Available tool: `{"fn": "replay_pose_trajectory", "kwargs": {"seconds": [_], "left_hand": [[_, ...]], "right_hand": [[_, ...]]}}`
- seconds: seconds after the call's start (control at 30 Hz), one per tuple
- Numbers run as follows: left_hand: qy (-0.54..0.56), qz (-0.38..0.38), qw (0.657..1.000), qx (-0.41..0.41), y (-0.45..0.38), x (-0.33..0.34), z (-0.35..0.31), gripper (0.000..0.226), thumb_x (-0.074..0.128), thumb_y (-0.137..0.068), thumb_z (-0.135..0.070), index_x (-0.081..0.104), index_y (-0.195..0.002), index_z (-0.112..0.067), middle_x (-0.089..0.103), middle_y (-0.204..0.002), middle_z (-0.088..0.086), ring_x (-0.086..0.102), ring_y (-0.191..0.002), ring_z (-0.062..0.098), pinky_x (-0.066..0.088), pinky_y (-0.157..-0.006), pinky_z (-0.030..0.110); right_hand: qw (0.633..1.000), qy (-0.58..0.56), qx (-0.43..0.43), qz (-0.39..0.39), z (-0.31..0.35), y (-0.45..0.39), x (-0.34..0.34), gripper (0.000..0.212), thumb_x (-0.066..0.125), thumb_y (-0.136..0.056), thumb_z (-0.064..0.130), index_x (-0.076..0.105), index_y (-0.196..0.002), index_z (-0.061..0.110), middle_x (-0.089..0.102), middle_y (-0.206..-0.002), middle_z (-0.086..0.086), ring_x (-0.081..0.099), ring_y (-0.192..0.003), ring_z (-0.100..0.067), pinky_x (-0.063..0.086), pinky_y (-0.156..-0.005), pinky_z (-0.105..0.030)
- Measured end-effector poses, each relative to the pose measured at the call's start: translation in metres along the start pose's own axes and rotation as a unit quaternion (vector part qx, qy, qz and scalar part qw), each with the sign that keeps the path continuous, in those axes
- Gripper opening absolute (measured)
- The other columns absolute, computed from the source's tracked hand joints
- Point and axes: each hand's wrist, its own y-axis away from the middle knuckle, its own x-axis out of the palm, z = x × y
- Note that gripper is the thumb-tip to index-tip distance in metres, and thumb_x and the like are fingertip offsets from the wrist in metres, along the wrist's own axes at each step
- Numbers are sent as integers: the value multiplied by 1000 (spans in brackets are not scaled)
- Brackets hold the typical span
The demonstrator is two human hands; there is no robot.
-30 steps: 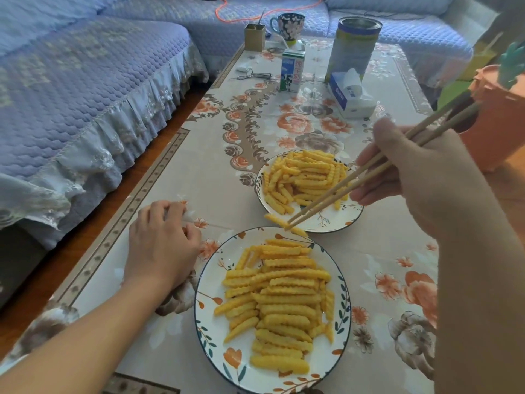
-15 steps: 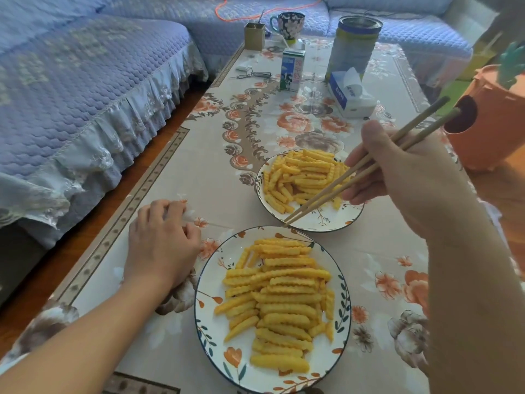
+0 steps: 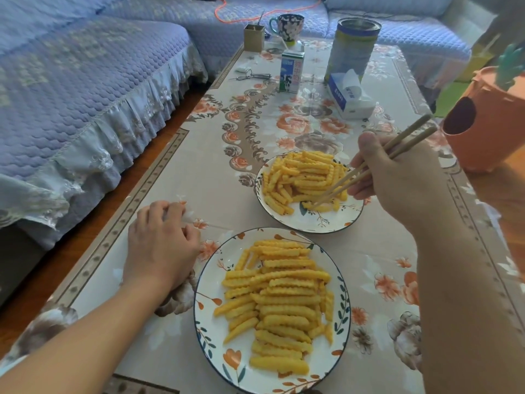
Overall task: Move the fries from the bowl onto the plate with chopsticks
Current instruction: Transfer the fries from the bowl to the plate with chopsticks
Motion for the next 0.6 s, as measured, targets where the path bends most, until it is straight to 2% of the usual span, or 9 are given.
{"fn": "replay_pose_trajectory", "kwargs": {"seconds": [0.13, 0.23, 0.37, 0.5, 0.6], "left_hand": [[8, -2, 1000, -3, 0, -2, -2, 44, 42, -84, -32, 62, -117, -13, 57, -121, 13, 48, -114, 35, 44, -96, 53], [11, -4, 1000, -7, 0, -2, -3, 43, 41, -84, -32, 62, -117, -14, 57, -121, 12, 48, -115, 35, 43, -97, 52], [12, 2, 1000, -7, -1, -3, -4, 45, 40, -84, -33, 61, -119, -13, 56, -122, 12, 48, -116, 34, 42, -98, 52], [7, 23, 1000, -13, -1, -5, -5, 43, 46, -88, -29, 59, -125, -13, 54, -126, 11, 46, -119, 32, 40, -102, 50], [3, 25, 1000, -12, -1, -5, -3, 40, 50, -90, -28, 58, -127, -13, 54, -127, 12, 46, -119, 33, 39, -102, 49]], "right_hand": [[1000, -26, 13, 6, 9, 4, -6, 49, 49, -106, 43, 67, -75, 10, 69, -57, -11, 72, -52, -29, 61, -55, -37], [994, -107, -2, 31, 29, 15, -11, 52, 48, -107, 40, 65, -72, 6, 66, -53, -15, 69, -48, -34, 58, -48, -36], [965, -191, 7, 182, 58, 42, -2, 51, 52, -92, 45, 66, -64, 5, 61, -48, -15, 64, -43, -35, 54, -41, -33], [936, -134, 9, 325, 69, 61, 18, 54, 53, -83, 50, 66, -67, 1, 62, -51, -18, 65, -44, -35, 54, -41, -34], [926, -89, -4, 367, 67, 67, 32, 53, 53, -85, 51, 66, -71, 2, 65, -53, -14, 69, -48, -33, 55, -45, -34]]}}
